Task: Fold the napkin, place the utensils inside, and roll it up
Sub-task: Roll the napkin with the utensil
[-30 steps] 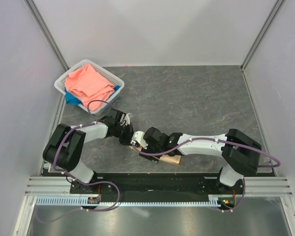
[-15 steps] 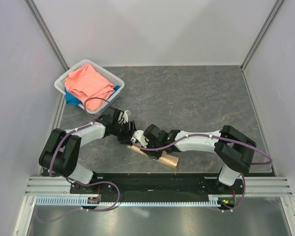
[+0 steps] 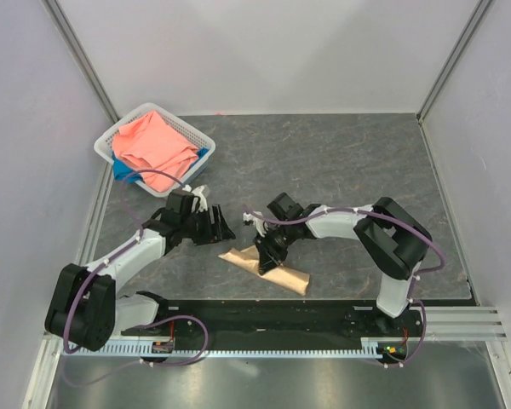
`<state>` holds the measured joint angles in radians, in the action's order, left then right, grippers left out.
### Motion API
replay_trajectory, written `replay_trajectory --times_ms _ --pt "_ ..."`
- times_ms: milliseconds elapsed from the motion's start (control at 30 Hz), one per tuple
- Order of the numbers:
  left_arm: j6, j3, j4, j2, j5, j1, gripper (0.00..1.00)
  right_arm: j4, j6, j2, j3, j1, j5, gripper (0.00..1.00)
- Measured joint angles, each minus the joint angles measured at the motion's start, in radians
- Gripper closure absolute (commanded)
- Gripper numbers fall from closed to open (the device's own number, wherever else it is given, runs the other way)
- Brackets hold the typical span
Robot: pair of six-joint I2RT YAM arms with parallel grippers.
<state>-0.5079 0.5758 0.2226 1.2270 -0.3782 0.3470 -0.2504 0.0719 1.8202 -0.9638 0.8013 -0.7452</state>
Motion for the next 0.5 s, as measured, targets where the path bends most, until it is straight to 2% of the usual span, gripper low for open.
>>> replay_trajectory --times_ms 267,500 --pt "-0.009 -0.092 -0.127 -0.022 -0.102 0.001 0.34 0.002 -0.04 0.177 -0.072 -0.1 -0.306 0.7" --pt "-0.019 -0.138 -0.209 0.003 -0.157 0.002 0.37 -0.002 -0.069 0.278 -0.132 -0.152 -0.432 0.7"
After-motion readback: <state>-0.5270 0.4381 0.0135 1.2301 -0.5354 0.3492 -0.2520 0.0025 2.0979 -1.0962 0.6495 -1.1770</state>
